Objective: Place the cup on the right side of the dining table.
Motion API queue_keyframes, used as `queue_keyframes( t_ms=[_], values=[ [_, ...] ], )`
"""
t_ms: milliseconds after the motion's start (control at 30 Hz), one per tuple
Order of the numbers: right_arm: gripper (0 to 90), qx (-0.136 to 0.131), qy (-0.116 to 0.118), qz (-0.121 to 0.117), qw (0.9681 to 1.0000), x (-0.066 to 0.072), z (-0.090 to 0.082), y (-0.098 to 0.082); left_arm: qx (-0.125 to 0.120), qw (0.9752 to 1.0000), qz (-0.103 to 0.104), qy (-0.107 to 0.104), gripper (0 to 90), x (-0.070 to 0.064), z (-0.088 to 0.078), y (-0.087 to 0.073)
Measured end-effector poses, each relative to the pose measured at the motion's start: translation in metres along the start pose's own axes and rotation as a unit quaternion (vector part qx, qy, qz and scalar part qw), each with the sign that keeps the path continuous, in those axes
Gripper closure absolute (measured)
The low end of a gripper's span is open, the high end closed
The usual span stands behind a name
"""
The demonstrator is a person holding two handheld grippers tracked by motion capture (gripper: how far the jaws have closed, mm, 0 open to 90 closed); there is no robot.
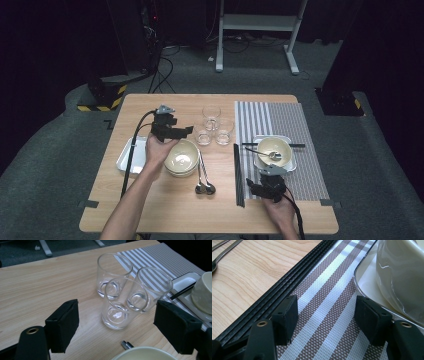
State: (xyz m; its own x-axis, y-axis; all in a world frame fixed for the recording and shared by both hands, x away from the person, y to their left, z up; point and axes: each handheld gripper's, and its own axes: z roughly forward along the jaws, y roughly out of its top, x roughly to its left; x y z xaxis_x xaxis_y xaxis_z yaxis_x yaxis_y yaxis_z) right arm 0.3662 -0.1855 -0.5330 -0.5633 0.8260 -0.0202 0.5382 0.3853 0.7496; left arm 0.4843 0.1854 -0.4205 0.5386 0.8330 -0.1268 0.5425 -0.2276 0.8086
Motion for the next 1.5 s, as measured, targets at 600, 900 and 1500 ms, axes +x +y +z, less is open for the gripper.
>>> queue_keyframes(
  t_ms=[600,900,1500],
  values=[
    [36.1,0.0,-0.001,0.0,1.0,0.0,0.0,0.0,0.012,0.9998,0.013,-0.008,16.0,-0.016,0.031,0.016],
    [36.0,0.0,-0.001,0.0,1.0,0.0,0.0,0.0,0.014,0.9998,0.014,-0.006,16.4,-0.022,0.046,0.018],
    [36.0,0.0,-0.001,-0.001,1.0,0.0,0.0,0.0,0.033,0.9992,0.019,0.01,15.3,-0.027,0.068,0.013]
  ],
)
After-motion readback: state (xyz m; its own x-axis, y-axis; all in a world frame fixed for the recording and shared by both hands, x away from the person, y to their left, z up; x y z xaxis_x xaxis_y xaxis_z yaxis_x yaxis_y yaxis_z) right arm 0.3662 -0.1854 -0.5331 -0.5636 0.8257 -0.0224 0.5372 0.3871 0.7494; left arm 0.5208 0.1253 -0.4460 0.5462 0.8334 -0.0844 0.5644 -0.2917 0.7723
